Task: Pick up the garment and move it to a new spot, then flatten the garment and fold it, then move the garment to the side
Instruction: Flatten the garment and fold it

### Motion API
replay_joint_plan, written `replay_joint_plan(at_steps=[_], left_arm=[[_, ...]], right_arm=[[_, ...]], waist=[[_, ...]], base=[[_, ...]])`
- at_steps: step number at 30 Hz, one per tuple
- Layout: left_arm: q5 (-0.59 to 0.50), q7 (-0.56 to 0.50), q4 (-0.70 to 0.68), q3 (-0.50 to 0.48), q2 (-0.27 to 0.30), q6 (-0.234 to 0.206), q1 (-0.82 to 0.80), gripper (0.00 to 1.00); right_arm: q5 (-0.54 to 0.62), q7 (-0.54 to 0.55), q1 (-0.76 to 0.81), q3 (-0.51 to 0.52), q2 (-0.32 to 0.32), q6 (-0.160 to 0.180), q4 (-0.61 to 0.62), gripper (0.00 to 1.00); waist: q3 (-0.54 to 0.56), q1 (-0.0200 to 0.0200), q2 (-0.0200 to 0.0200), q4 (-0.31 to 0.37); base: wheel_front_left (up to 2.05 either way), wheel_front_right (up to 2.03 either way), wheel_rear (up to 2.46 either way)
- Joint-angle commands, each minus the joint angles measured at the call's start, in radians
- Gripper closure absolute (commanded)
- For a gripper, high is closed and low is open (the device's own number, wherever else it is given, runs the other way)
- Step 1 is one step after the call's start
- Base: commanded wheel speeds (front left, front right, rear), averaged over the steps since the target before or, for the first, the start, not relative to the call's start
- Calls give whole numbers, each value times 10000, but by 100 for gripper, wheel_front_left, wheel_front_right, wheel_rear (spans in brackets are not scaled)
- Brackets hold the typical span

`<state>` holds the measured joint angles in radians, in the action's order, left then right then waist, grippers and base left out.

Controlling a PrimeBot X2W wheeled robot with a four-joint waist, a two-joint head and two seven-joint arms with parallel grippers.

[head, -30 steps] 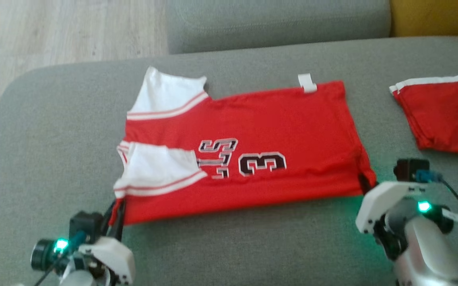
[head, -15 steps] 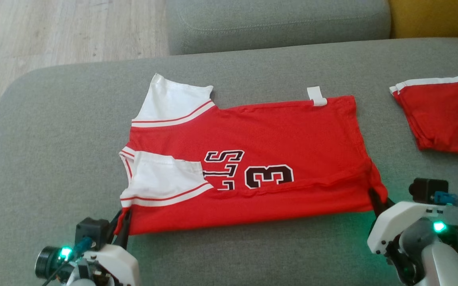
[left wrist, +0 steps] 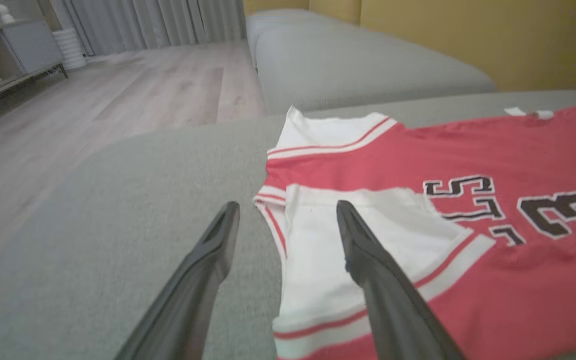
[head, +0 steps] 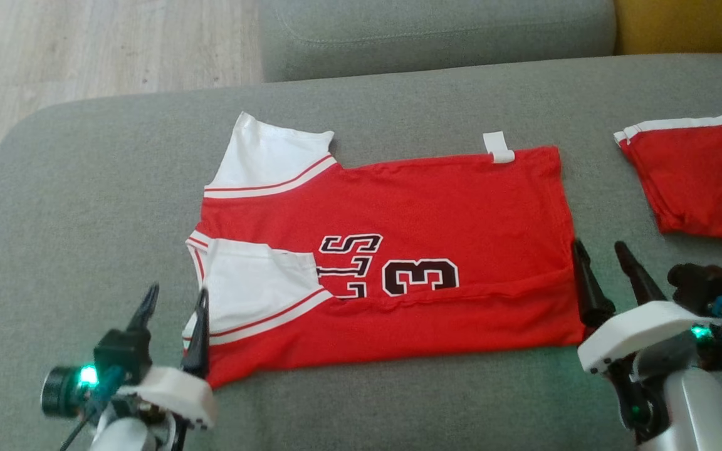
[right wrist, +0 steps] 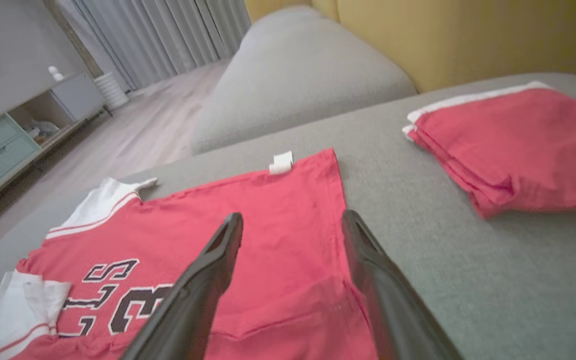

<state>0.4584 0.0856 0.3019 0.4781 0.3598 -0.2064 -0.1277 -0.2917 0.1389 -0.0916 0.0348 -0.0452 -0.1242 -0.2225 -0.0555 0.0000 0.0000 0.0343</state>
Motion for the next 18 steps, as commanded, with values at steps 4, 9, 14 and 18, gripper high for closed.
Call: replay_joint_plan(at_steps=[4,9,14,18], left_arm=[[133,989,-629,-709,-46,-9,-972,0],[10,1550,-935,-832,-203,367,-1814,0],[-30,1300,-344,-668,127,1300,-3286,0],[-204,255,550,-287,584,2251,-4963,0]], right_arm=[[-151,-1179,-418,-558,-51,-65,603,0],[-489,-2371,-634,-938,-51,-65,508,0],[-649,-2831,-1034,-1244,-51,-65,366,0],[-789,-3080,-1397,-1499,-51,-65,391,0]], waist=[[-200,0,0,129],[-588,0,0,355],[-1175,0,0,631],[-1846,0,0,924]], base=[[0,0,0],[0,0,0],[0,0,0],[0,0,0]])
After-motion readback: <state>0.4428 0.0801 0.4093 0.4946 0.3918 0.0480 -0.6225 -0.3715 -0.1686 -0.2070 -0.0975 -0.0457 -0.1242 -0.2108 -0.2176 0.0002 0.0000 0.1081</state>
